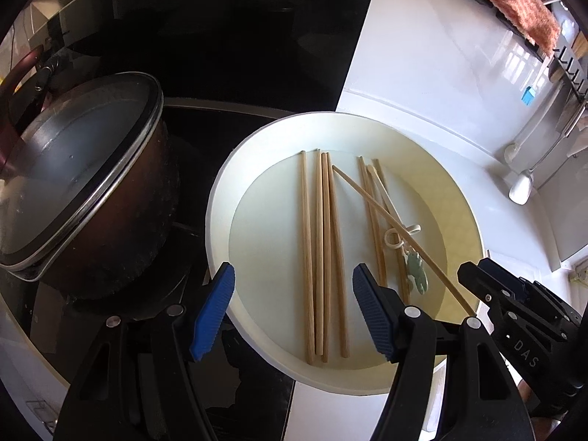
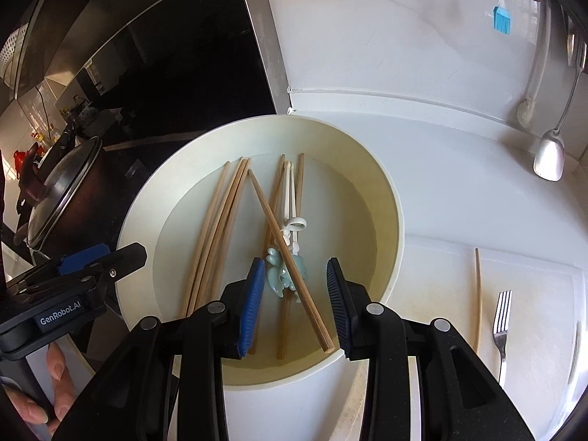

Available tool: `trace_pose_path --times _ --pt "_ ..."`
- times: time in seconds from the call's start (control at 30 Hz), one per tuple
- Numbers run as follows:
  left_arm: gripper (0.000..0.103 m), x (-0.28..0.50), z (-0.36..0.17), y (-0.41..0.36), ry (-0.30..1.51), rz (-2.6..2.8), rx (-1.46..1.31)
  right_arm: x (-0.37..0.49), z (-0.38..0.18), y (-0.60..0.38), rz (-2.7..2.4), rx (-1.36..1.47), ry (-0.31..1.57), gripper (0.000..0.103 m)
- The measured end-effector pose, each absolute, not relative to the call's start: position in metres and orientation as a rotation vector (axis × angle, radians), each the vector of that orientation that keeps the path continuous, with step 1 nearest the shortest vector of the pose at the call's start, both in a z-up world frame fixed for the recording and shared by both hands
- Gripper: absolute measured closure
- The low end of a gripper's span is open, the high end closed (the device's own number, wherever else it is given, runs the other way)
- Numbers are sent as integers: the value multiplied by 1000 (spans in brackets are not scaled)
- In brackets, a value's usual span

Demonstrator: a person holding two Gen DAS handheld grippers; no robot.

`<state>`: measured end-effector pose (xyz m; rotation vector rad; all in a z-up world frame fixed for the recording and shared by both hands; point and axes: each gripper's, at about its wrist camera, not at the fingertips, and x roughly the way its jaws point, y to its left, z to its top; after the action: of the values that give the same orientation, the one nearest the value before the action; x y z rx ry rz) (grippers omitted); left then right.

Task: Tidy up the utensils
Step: 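Withdraw both grippers from the basin back over the cutting board, then lower the left gripper onto the last wooden chopstick while the right gripper grasps the metal fork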

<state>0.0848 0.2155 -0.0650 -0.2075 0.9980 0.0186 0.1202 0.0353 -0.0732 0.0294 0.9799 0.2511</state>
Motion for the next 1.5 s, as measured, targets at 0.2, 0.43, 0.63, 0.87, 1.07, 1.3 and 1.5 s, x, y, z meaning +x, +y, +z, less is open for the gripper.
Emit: trace_pose_path --times 0.2,0.43,0.63,0.87,1.07,1.3,1.5 --pt "33 78 -53 201 968 -26 -169 100 -59 17 204 62 944 69" --pt "26 65 -37 160 935 -83 -126 71 -48 -34 135 108 917 60" --pt "21 48 -29 105 924 -101 -142 36 -45 -103 83 132 897 54" --pt "16 16 -28 23 933 -80 -146 -7 -49 -189 77 126 898 48" --pt "14 -12 -30 -22 945 -16 -152 -19 -68 -237 120 154 942 48" --pt "10 -24 -37 -33 943 17 -122 -13 -81 -240 160 172 958 48" --pt "10 -9 -64 -27 961 -6 -81 6 -104 -222 119 138 958 48"
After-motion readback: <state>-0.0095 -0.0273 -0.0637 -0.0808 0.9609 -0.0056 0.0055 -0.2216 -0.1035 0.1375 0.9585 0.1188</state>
